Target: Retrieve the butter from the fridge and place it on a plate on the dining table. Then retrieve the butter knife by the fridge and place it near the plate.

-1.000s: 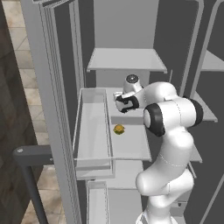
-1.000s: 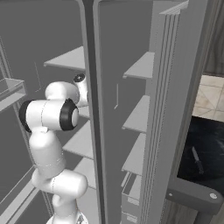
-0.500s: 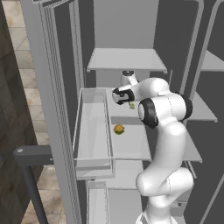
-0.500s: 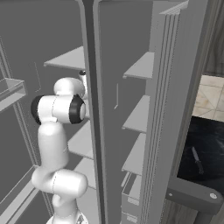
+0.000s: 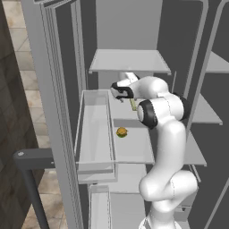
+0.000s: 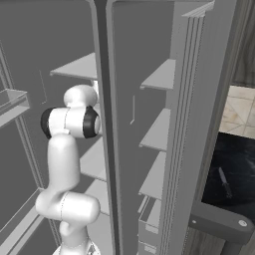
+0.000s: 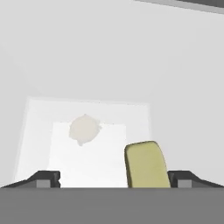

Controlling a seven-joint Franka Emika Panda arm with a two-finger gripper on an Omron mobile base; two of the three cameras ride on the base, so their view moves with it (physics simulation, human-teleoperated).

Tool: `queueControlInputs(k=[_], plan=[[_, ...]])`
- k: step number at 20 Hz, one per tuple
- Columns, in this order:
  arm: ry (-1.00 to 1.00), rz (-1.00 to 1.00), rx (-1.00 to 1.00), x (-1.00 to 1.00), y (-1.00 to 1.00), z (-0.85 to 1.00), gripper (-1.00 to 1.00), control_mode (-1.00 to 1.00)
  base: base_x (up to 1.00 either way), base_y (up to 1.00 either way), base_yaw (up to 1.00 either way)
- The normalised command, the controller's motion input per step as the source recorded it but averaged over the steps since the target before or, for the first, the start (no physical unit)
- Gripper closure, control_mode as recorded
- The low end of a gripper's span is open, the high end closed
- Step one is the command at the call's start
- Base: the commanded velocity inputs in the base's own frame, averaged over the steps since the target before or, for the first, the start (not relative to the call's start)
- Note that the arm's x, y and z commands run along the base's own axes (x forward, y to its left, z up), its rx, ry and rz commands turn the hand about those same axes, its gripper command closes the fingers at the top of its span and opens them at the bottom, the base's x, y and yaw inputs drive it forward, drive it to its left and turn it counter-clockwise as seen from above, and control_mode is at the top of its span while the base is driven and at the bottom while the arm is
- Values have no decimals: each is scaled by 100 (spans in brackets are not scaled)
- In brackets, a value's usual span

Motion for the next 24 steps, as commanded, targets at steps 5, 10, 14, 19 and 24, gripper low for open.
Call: queueControlInputs(k=[5,10,14,19,24], plan=[[2,-3,-2,0,-18,-42,-100,-100,0,0,0],[0,0,0,0,-6,-25,-100,-100,0,0,0],[0,0,1,0,0,-29,-100,-100,0,0,0],[0,0,4,0,0,-35,100,-100,0,0,0],[0,0,4,0,0,-30,100,-100,0,0,0]])
